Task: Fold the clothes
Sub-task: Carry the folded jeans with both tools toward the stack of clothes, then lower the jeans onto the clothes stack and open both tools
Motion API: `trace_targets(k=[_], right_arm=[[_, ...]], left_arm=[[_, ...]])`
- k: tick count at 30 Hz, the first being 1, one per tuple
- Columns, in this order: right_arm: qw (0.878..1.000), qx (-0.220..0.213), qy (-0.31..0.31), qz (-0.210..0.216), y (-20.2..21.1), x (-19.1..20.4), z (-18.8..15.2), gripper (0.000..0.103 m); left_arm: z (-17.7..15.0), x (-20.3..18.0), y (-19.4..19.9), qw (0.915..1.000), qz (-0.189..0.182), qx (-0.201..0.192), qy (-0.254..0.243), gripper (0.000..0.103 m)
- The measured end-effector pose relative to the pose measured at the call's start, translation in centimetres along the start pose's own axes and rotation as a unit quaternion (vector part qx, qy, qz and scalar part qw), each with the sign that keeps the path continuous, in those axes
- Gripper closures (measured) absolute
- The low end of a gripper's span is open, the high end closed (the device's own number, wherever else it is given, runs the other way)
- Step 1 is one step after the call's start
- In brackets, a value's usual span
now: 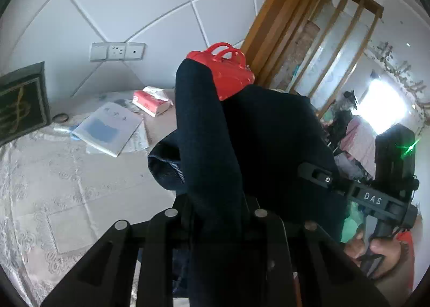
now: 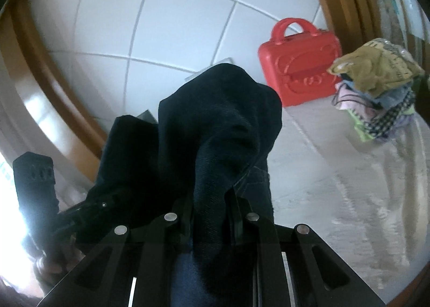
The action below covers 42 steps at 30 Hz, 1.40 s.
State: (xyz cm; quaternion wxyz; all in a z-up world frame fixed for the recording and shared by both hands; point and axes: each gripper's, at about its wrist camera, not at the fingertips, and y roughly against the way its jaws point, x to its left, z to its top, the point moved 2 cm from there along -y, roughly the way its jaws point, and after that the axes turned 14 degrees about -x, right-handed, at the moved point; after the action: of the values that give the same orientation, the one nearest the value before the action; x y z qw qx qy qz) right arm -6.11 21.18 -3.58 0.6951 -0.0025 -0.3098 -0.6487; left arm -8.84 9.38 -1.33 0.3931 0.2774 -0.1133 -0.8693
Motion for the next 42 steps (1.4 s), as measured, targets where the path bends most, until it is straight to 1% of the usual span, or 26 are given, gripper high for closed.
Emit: trace_targets(k=[3, 8, 12, 16, 19, 24, 26, 30, 31, 34, 38, 39, 42], right_arm=[[1.000, -0.003, -0.008, 0.001, 0.3, -2.0, 1.0, 0.086], [1.000, 0.009, -0.016, 0.026, 0.2, -6.9, 2.7, 0.086], [0.998, 0.025, -0.012, 0.050, -0.6, -11.5, 5.3, 0.086], [0.998, 0.029, -0.013, 0.061, -0.7, -14.6, 7.7, 0.086], [0.998, 0.022, -0.019, 0.063, -0.5, -16.1, 9.0, 0.086], [0.998, 0.014, -0.021, 0.052, 0.3, -18.1, 10.8, 0.086], [0.998, 0.011, -0.021, 0.055, 0.6, -18.9, 11.8, 0.086], [0.997, 0.003, -0.009, 0.070, 1.0, -21.4, 15.2, 0.086], [0.997, 0.001, -0.006, 0.075, 0.9, -22.3, 16.2, 0.086], [0.995, -0.007, -0.001, 0.102, 0.4, -25.5, 20.4, 0.086], [0.988, -0.020, 0.007, 0.151, -0.5, -30.2, 27.3, 0.086], [0.988, -0.016, 0.002, 0.154, -1.3, -31.8, 28.2, 0.086], [0.989, 0.010, -0.022, 0.145, -4.7, -36.8, 29.1, 0.086]], left_arm=[[0.3, -2.0, -1.6, 0.9999, 0.004, 0.001, -0.010, 0.082], [0.3, -6.2, -5.7, 0.9996, 0.026, -0.006, -0.003, 0.083], [0.8, -9.1, -8.7, 0.9991, 0.042, -0.009, 0.006, 0.083], [1.8, -11.5, -10.9, 0.9985, 0.054, -0.009, -0.003, 0.082], [2.7, -13.1, -12.4, 0.9987, 0.047, -0.012, -0.011, 0.082], [4.1, -15.9, -14.7, 0.9989, 0.034, -0.019, -0.024, 0.083], [4.8, -17.4, -15.8, 0.9989, 0.033, -0.019, -0.028, 0.083], [6.7, -20.2, -18.5, 0.9984, 0.032, -0.034, -0.032, 0.083], [7.6, -21.0, -19.7, 0.9981, 0.036, -0.041, -0.028, 0.083], [10.0, -23.3, -23.4, 0.9970, 0.047, -0.059, -0.017, 0.083], [13.4, -26.4, -28.3, 0.9946, 0.061, -0.084, -0.002, 0.082], [14.2, -27.2, -29.5, 0.9938, 0.065, -0.090, 0.002, 0.082], [16.6, -29.5, -33.2, 0.9913, 0.075, -0.107, 0.013, 0.082]])
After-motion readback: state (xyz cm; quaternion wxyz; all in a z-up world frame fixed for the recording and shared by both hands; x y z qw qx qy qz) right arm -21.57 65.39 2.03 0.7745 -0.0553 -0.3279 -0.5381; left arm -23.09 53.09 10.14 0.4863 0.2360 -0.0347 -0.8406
